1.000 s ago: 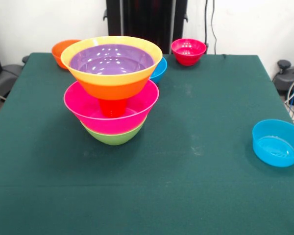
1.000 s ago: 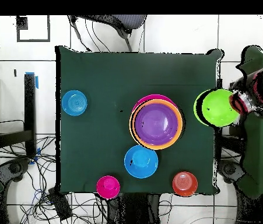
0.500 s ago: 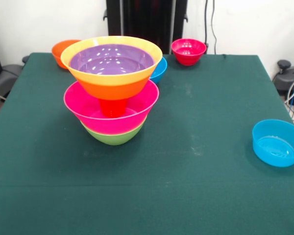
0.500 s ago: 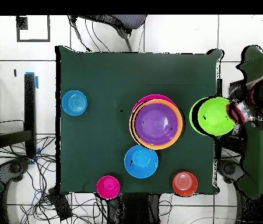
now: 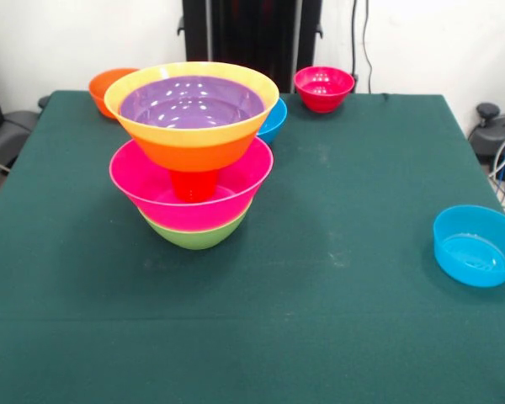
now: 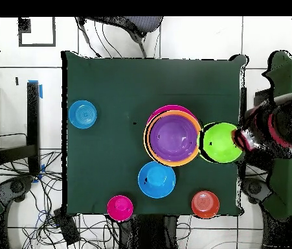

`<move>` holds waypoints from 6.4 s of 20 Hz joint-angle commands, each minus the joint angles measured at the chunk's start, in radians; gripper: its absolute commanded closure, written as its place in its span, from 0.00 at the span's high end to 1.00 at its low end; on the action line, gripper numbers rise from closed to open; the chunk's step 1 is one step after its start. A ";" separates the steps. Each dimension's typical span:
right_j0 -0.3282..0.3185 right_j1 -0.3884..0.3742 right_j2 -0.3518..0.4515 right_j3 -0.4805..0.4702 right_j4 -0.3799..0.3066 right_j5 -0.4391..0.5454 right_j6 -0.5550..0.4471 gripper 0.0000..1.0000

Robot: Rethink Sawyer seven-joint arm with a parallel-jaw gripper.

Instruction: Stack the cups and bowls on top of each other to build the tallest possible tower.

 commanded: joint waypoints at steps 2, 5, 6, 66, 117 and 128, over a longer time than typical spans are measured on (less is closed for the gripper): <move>0.037 0.007 -0.052 0.202 0.015 -0.118 0.183 0.00; 0.038 0.003 -0.061 0.220 0.021 -0.139 0.178 0.00; 0.039 0.001 -0.065 0.227 0.024 -0.145 0.179 0.00; -0.009 -0.015 -0.030 0.469 0.223 -0.276 0.092 0.00; 0.040 0.167 0.013 0.270 0.287 -0.282 0.106 0.00; 0.036 0.193 0.007 0.305 0.274 -0.378 0.082 0.00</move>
